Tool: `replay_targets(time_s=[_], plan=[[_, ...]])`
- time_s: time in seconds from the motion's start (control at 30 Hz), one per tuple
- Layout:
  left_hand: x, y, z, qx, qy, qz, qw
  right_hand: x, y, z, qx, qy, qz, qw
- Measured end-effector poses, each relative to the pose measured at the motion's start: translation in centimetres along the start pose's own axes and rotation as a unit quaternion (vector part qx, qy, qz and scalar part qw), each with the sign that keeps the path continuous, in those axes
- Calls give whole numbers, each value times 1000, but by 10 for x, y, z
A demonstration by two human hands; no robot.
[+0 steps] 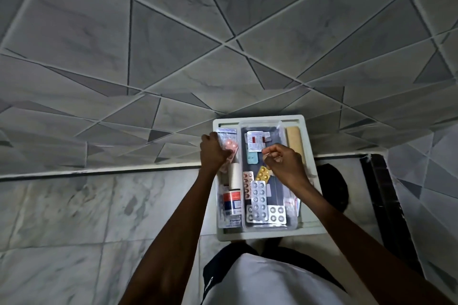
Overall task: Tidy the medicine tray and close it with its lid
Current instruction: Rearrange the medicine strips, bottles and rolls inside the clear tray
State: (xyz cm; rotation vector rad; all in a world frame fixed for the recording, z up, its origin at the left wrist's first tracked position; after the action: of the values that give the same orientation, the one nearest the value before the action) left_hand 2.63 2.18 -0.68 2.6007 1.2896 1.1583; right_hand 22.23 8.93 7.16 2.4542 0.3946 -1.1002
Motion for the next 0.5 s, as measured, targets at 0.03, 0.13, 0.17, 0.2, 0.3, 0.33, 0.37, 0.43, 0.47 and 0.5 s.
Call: replay_targets(time_s=[0.03, 0.13, 0.17, 0.2, 0.3, 0.33, 0.37, 0.43, 0.47, 0.5], plan=[[2, -3, 1, -8, -25, 16, 1000, 1, -2, 1, 1, 0, 0, 1000], [5, -14, 0, -22, -49, 27, 998, 4, -6, 2, 1, -6, 6, 1000], [5, -17, -1, -24, -46, 22, 998, 6, -7, 1, 2, -8, 8, 1000], [5, -18, -3, -23, -38, 16, 999, 7, -7, 1, 1, -10, 9, 1000], [7, -24, -2, -18, -17, -12, 1000, 12, -9, 1, -3, -11, 24, 1000], [6, -25, -2, -17, -18, -22, 999, 14, -9, 2, -6, -12, 28, 1000], [5, -26, -1, -16, -20, -33, 999, 15, -9, 2, -7, -13, 31, 999], [1, -29, 1, -14, -7, -50, 999, 17, -10, 2, -9, -15, 31, 999], [0, -30, 0, -10, 9, -54, 998, 17, -11, 3, -10, -16, 30, 999], [-2, -31, 0, -6, 29, -57, 998, 16, -12, 3, -11, -17, 29, 999]])
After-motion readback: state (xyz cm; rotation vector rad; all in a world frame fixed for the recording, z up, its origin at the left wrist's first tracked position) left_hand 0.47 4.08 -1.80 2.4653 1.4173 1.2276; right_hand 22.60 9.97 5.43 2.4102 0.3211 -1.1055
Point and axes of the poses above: each hand's wrist, its own y-axis away from the middle knuckle, its own z-axis out of the palm, x = y × z, the point moved 3 cm from there along -y, towards the middle knuckle, and after that the axes turned 3 degrees about x, right-handed, at the moved point
